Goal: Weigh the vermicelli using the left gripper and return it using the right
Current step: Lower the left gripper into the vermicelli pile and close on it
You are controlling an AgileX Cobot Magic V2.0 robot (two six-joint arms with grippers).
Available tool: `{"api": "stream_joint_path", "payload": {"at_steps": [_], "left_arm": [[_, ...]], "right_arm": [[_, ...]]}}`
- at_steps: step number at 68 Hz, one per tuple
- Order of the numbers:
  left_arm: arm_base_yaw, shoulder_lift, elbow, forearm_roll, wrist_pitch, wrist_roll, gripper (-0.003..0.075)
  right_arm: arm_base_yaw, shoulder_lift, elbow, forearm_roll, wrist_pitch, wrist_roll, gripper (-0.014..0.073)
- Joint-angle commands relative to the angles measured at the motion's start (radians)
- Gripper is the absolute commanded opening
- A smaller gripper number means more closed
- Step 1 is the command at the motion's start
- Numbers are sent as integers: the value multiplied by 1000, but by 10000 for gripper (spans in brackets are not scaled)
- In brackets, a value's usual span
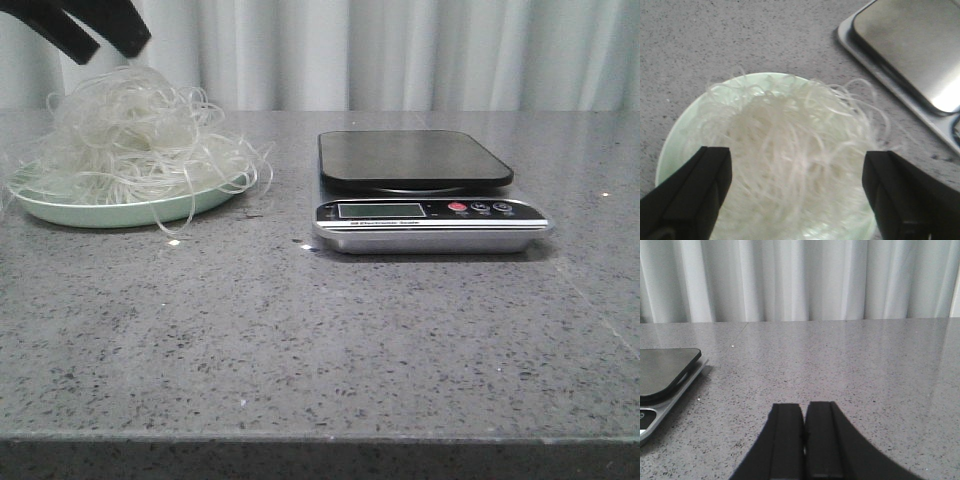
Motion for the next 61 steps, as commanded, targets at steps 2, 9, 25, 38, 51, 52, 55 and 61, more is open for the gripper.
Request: {"api": "stream_joint_path", "payload": {"at_steps": [2, 9, 25, 38, 51, 52, 55, 61], "left_arm": [[-26, 7, -37, 23, -89, 3, 589], [-29, 39, -37, 23, -82, 3, 589], [-29, 101, -37, 21, -1, 0, 569], [-29, 107, -37, 20, 2, 0, 399], [-29, 107, -37, 20, -5, 0, 133], [-29, 107, -37, 20, -5, 0, 127], [-29, 107, -37, 20, -5, 0, 146], [-29, 103, -37, 20, -5, 0, 146]], "right_arm": [[-2, -16, -8, 2, -72, -5, 151], [-2, -16, -8, 2, -72, -5, 151], [-2, -16, -8, 2, -72, -5, 151], [-2, -16, -8, 2, -72, -5, 151], [-2, -16, -8, 2, -72, -5, 151], [-2, -16, -8, 2, -72, -5, 151], [-2, -16, -8, 2, -72, -5, 151], [-2, -16, -8, 2, -72, -5, 151]]}}
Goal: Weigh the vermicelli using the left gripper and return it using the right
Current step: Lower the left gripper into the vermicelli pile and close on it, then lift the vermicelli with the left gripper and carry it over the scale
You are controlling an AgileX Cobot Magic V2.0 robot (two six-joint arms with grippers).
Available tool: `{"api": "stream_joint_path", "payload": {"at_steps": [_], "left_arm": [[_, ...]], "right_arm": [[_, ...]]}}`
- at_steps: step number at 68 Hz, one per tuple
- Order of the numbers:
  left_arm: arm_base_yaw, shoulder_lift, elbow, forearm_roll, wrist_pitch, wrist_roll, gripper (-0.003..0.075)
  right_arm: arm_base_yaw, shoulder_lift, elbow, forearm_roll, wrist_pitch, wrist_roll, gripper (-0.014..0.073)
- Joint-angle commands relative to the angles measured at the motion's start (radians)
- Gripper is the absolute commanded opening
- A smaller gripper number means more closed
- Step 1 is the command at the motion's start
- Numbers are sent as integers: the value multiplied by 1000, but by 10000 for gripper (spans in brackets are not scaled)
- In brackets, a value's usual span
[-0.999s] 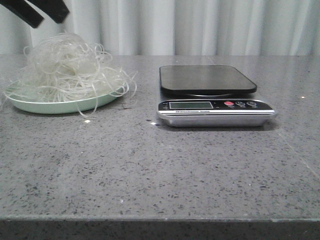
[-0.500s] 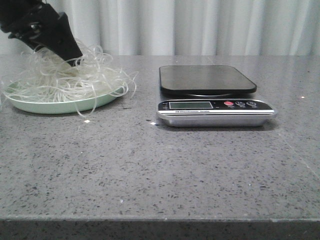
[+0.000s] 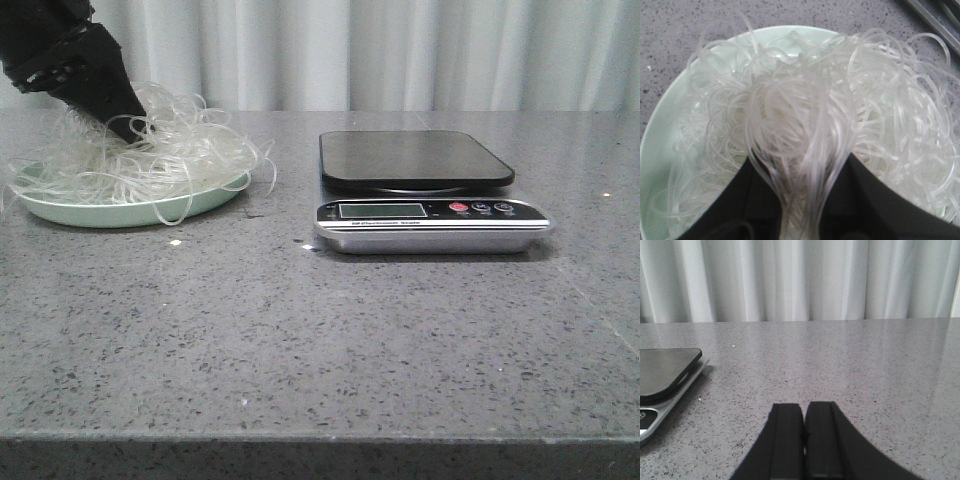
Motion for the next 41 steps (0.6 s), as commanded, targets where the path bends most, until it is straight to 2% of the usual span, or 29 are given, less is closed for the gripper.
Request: {"api": "stream_joint_path", "payload": {"at_steps": [1, 12, 26, 34, 41], "left_arm": [[-8, -40, -25, -31, 6, -1, 146], [-8, -72, -52, -31, 14, -1, 146], [-8, -138, -172, -44, 61, -3, 145], [-8, -174, -251, -124, 61, -3, 145], [-18, -195, -336, -251, 61, -3, 145]], "right_arm": [[-2, -16, -8, 2, -72, -5, 151], [-2, -16, -8, 2, -72, -5, 151], [-2, -16, -8, 2, -72, -5, 151], [-2, -16, -8, 2, -72, -5, 151], [-2, -16, -8, 2, -72, -5, 151]]}}
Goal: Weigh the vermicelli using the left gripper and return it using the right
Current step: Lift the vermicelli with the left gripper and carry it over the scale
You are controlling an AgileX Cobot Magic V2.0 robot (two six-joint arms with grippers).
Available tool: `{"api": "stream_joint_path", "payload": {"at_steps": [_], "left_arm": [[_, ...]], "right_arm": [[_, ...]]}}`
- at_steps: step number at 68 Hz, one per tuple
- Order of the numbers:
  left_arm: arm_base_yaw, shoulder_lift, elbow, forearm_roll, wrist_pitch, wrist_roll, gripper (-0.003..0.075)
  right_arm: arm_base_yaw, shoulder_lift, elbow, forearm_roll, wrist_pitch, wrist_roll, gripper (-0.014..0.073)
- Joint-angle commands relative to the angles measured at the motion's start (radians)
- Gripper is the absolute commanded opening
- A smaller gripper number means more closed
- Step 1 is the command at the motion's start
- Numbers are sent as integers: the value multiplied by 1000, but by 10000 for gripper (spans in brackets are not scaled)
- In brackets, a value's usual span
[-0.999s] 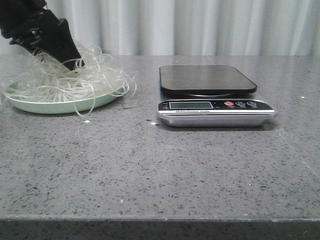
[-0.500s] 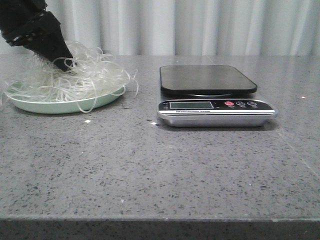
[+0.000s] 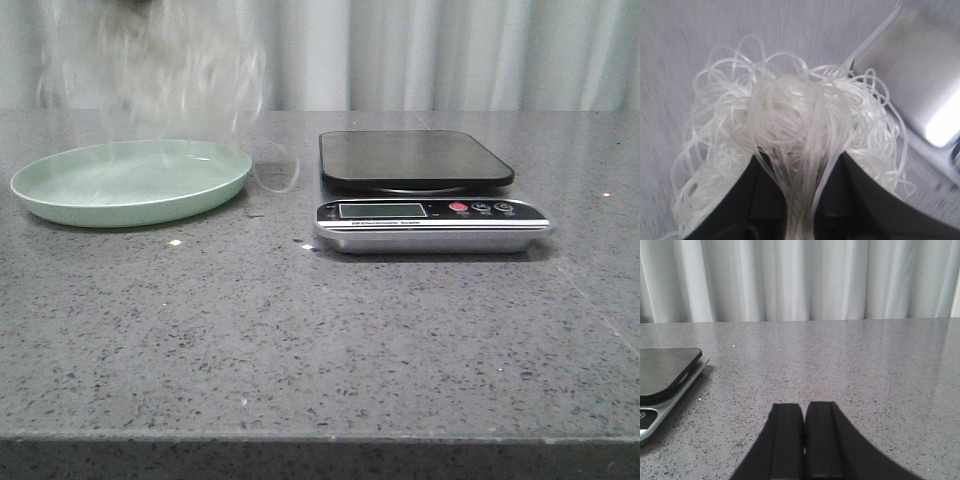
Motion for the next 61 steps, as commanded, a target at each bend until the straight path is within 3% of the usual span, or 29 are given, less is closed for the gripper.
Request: {"api": "stream_joint_path", "payload": {"at_steps": [1, 17, 31, 61], "left_arm": [[-19, -73, -113, -186, -34, -3, 145], [-175, -73, -223, -247, -112, -3, 144], [-349, -8, -223, -155, -199, -3, 144], [-380, 225, -223, -131, -125, -3, 144]], "right_arm": [[-2, -16, -8, 2, -72, -5, 151], [-2, -16, -8, 2, -72, -5, 151], [-2, -16, -8, 2, -72, -5, 151], [-2, -16, -8, 2, -79, -5, 151]]}}
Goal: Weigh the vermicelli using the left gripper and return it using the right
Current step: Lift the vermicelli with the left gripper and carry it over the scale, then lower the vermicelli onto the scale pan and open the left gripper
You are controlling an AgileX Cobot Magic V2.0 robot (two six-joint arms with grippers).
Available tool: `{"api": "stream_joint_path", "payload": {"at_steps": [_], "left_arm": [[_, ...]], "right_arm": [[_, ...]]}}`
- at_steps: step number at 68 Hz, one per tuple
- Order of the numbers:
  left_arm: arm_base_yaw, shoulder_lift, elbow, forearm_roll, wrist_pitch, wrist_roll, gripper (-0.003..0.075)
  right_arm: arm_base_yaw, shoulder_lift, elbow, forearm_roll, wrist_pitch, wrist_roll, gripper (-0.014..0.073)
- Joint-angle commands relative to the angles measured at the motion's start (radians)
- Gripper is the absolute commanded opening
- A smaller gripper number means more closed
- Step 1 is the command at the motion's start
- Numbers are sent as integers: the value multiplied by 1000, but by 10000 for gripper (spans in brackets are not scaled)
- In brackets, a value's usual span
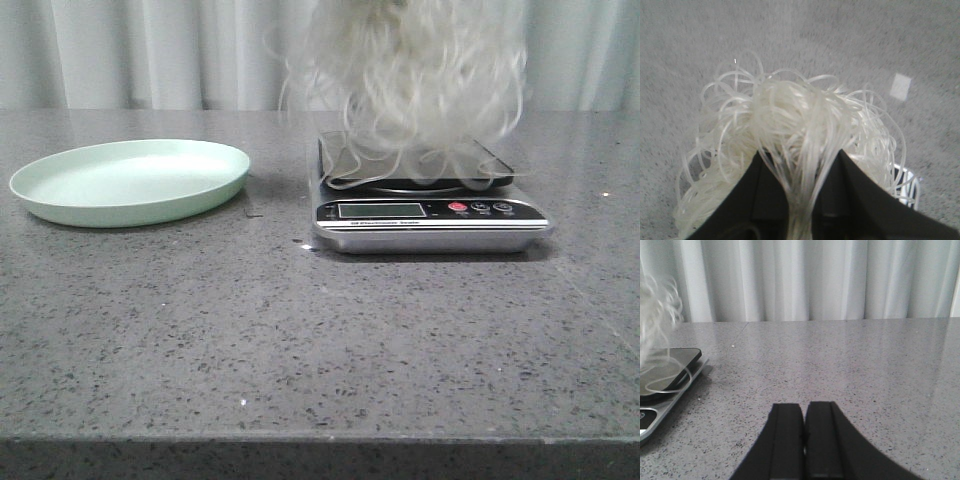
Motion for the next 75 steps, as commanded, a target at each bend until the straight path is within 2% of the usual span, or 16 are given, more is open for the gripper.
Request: {"api": "stream_joint_path", "payload": {"at_steps": [1, 28, 35, 46, 52, 66, 75], "left_arm": [[-6, -20, -37, -62, -32, -3, 144], [-9, 30, -37, -47, -18, -3, 160], [-9, 30, -37, -47, -17, -3, 220], [-9, 30, -37, -47, -11, -3, 381], [-9, 26, -37, -43, 3, -5, 431], [-9, -33, -37, 50, 4, -76, 446], [-9, -102, -37, 199, 6, -179, 446]], "right_arm": [[-2, -16, -8, 2, -79, -5, 151], [-2, -16, -8, 2, -79, -5, 151], [-2, -16, -8, 2, -79, -5, 151], [-2, -16, -8, 2, -79, -5, 151], [-2, -16, -8, 2, -79, -5, 151], [-2, -16, -8, 2, -79, -5, 151], [-2, -16, -8, 2, -79, -5, 151]]}}
